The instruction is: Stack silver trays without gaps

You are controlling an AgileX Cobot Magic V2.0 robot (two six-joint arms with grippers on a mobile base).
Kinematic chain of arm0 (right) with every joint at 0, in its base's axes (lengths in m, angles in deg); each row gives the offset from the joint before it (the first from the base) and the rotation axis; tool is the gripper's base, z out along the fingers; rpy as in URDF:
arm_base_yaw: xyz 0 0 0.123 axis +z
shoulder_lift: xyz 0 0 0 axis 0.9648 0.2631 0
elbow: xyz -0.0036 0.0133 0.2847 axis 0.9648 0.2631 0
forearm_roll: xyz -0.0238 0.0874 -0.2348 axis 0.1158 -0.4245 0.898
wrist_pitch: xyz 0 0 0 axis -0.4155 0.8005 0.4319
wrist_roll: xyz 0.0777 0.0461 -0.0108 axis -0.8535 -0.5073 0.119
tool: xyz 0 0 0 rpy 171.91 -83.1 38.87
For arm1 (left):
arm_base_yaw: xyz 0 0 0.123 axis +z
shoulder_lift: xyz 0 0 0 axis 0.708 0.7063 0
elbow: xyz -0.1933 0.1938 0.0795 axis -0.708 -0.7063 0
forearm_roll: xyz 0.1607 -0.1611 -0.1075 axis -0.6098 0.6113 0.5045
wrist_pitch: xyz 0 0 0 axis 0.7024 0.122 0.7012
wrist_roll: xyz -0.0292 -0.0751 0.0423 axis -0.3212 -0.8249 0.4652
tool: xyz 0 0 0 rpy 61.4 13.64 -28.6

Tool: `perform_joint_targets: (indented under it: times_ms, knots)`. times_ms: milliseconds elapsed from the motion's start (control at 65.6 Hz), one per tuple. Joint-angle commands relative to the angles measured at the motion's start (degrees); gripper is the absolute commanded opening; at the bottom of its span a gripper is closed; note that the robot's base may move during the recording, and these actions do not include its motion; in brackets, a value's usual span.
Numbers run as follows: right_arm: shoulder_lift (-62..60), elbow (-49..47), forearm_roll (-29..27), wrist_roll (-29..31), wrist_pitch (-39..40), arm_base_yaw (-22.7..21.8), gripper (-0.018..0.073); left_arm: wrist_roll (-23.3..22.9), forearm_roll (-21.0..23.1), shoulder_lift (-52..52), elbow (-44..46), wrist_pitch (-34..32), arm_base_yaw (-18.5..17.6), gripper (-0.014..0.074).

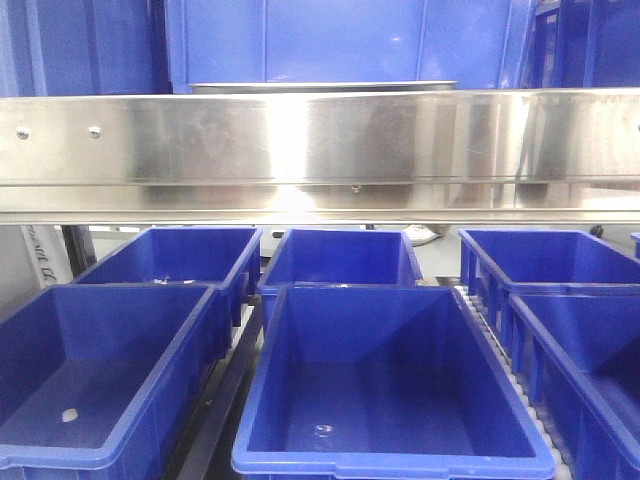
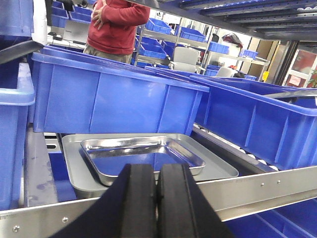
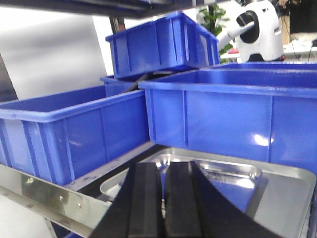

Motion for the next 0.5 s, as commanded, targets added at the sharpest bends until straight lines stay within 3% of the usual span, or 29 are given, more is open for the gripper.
perform_joint_targets:
  times_ms: [0,488]
  knots:
    - [-0.47,0.11,0.49,0.37,1.0,-0.03,-0.0017,-0.12,-0.24,-0.39,-0.19,-0.31,-0.27,-0.0008]
    - [-0.58,0.11,0.49,0.37,1.0,-0.03,-0.0017,-0.12,-0.24,-0.39,-0.19,-0.41,-0.27,-0.0008]
